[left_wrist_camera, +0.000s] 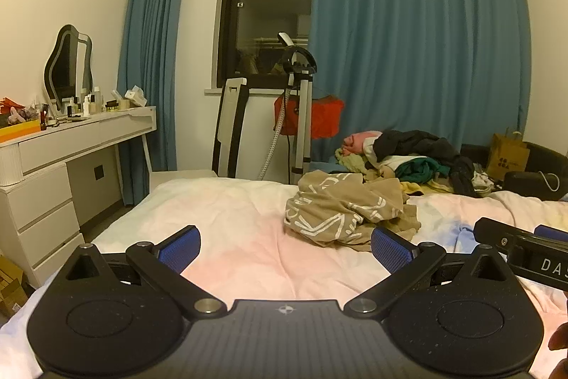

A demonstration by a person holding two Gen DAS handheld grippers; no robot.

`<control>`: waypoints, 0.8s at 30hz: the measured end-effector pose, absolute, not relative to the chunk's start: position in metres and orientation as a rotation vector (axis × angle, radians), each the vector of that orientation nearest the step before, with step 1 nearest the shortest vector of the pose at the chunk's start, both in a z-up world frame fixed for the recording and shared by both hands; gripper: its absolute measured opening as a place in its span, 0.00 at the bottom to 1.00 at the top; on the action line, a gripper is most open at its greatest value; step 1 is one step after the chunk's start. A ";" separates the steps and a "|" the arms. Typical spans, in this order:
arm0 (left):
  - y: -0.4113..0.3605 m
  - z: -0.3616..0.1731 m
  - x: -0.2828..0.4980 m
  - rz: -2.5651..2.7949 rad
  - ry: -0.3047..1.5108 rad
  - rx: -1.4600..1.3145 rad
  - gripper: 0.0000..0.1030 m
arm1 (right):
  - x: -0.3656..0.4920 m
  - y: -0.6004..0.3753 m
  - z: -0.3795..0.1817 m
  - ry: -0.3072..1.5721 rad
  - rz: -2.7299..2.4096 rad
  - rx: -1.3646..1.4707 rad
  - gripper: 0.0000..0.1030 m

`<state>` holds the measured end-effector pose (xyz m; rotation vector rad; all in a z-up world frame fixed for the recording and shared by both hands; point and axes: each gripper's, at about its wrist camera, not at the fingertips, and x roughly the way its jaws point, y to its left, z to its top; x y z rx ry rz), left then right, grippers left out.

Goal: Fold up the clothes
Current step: 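Move both grippers toward the crumpled beige T-shirt on the bed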

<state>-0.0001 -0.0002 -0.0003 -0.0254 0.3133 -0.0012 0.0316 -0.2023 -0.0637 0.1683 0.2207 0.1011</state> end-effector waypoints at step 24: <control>0.004 -0.006 0.000 0.013 0.307 0.000 1.00 | 0.033 -0.204 -0.066 0.168 0.084 0.166 1.00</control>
